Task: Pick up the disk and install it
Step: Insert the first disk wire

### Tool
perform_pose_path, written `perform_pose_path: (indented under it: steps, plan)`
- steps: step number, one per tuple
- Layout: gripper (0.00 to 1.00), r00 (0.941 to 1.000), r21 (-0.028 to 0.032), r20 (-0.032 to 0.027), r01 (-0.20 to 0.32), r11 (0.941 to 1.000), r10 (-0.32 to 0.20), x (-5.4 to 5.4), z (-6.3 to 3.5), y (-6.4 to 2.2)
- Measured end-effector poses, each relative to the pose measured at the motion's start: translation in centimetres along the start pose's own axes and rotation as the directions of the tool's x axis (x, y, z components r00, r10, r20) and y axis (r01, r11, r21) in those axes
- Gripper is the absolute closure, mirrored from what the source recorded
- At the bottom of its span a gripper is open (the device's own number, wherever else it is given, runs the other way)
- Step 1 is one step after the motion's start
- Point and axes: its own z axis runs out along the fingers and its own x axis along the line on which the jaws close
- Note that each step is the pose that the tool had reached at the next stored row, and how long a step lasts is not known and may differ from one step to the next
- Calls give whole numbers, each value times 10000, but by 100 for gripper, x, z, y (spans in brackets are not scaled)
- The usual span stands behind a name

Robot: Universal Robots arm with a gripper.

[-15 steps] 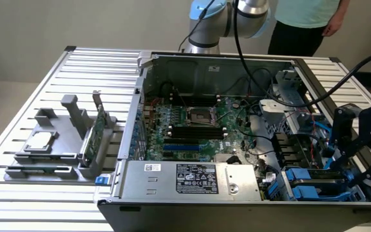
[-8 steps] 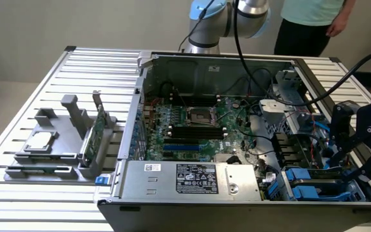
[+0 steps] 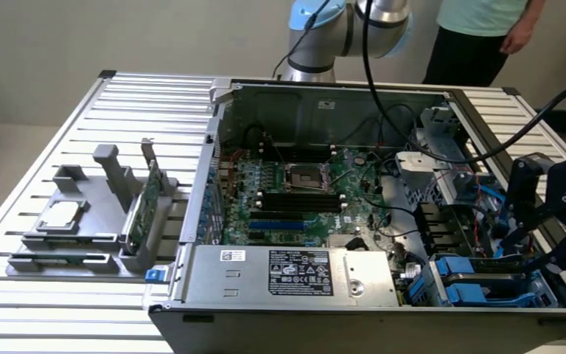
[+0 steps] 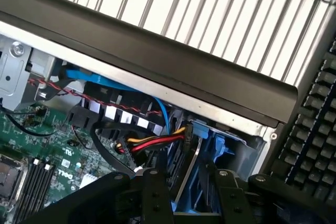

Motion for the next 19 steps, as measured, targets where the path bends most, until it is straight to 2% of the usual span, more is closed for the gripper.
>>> perform_pose_path:
  steps: [4,19]
  plan:
    - [62,9996,-27,-10,-291,9996,291,-4,36,0]
    - [62,9980,-104,-174,-612,9981,610,-13,105,8]
